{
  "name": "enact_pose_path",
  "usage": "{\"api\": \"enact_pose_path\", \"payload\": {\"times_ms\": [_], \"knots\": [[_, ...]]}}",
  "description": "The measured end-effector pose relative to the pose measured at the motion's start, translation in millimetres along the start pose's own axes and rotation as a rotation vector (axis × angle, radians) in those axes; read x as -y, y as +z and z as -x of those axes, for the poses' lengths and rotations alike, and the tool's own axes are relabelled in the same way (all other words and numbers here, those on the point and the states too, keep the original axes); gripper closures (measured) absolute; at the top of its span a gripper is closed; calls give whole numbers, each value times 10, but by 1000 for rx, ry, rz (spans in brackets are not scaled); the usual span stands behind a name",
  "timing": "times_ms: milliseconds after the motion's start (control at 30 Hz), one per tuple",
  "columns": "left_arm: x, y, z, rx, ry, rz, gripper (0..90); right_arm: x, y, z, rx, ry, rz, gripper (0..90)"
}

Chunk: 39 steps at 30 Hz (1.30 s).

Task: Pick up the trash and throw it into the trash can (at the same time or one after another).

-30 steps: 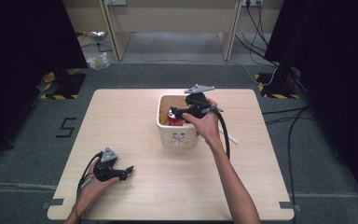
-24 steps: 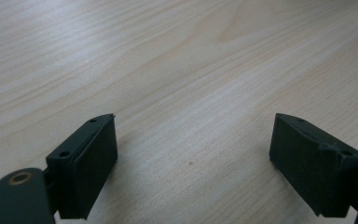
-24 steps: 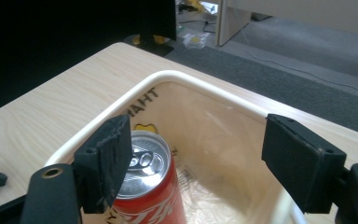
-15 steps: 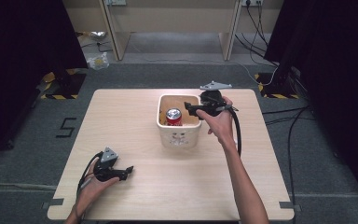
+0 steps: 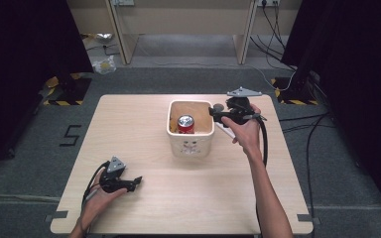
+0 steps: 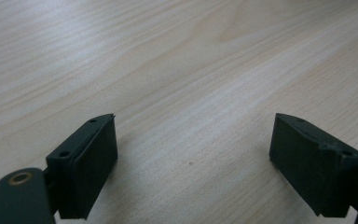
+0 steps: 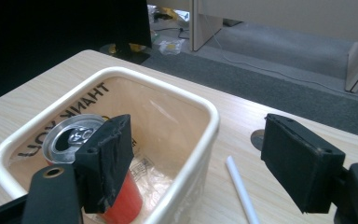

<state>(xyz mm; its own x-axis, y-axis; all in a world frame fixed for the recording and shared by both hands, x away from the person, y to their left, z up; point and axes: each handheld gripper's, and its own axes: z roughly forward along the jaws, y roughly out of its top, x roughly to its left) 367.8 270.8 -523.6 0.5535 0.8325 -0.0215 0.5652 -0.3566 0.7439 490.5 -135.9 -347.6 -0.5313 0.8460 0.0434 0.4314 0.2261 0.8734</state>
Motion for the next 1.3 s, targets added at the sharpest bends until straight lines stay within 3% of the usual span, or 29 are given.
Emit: {"api": "enact_pose_path", "payload": {"times_ms": [667, 1033, 1300], "knots": [[0, 0, 0, 0, 0, 0, 143, 220, -70, 355, 74, 47, -14, 275], [0, 0, 0, 0, 0, 0, 143, 448, 23, 539, 106, 55, -64, 323], [0, 0, 1, 0, -1, 0, 143, 627, 146, 629, 105, 48, -99, 366]]}}
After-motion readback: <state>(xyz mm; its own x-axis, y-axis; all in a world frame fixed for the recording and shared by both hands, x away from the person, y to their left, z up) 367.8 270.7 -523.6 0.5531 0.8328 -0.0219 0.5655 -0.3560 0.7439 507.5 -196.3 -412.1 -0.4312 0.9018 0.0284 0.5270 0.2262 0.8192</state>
